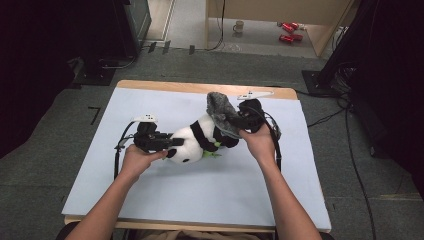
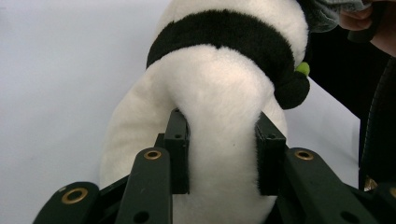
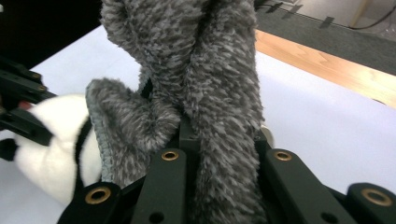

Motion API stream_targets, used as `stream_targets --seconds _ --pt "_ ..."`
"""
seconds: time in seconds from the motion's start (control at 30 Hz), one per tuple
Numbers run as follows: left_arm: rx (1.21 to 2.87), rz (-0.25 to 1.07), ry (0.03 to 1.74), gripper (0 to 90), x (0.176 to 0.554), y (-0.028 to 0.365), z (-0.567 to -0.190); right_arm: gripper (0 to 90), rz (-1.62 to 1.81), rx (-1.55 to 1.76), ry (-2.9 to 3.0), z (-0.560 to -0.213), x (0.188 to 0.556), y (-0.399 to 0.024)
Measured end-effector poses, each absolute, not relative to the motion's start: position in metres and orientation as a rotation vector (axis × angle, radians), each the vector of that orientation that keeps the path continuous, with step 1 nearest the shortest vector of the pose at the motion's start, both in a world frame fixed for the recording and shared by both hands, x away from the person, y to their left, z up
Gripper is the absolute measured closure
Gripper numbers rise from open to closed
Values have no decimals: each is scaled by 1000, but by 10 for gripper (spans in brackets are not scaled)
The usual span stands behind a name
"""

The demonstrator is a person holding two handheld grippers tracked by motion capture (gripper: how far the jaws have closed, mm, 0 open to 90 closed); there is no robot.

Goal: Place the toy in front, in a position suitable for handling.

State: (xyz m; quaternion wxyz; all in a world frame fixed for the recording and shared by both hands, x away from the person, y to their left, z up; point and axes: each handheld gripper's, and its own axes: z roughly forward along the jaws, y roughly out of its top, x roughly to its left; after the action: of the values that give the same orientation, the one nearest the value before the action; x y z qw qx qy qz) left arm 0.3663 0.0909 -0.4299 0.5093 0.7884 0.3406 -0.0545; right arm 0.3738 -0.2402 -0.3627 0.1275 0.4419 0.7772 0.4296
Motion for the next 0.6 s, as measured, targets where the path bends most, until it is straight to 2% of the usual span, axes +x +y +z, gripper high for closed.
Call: stream_targets --seconds 0.6 --pt "1886 -162 832 660 370 94 -431 778 1195 1409 2225 -390 384 -266"
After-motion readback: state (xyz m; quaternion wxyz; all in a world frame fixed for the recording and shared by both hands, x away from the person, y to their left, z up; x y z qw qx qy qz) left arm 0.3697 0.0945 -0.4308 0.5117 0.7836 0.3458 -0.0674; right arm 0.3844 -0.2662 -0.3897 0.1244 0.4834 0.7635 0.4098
